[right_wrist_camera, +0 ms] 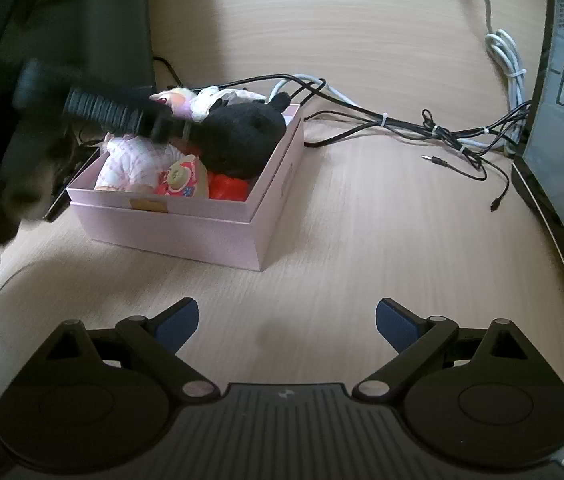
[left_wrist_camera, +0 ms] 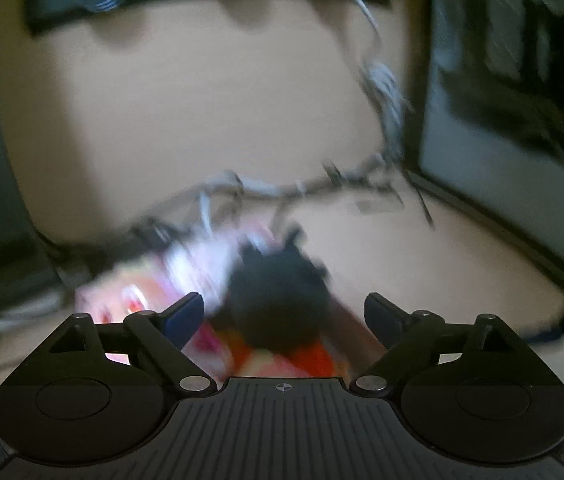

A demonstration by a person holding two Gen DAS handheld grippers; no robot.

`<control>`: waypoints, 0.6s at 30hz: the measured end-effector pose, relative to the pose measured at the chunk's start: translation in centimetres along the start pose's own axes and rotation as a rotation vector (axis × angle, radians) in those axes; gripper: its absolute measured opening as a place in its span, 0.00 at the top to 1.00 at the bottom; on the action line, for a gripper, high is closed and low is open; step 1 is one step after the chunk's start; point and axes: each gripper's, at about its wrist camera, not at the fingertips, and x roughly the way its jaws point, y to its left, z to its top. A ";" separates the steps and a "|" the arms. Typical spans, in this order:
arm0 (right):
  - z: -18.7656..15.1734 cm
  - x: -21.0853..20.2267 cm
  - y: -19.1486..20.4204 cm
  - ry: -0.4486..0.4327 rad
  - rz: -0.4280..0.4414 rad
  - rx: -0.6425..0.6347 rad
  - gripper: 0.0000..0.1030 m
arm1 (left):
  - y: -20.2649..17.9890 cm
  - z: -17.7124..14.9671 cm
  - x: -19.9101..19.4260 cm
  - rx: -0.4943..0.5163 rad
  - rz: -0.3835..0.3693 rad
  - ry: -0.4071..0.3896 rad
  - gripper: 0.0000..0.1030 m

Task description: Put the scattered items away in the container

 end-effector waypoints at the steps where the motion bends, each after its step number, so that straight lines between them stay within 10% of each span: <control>1: 0.0 0.0 0.0 0.002 0.001 -0.003 0.07 | 0.1 0.4 0.0 -0.001 -0.002 -0.016 0.10; 4: 0.0 0.1 -0.1 0.004 -0.001 -0.001 0.07 | 0.4 1.6 0.0 -0.005 -0.009 -0.062 0.08; 11: 0.0 0.2 -0.6 0.005 -0.015 0.021 0.07 | 1.8 0.3 5.5 0.000 -0.065 0.144 0.07; 18: 0.1 1.3 -0.6 0.039 -0.003 0.021 0.07 | 2.0 0.6 1.2 -0.009 -0.144 0.015 0.07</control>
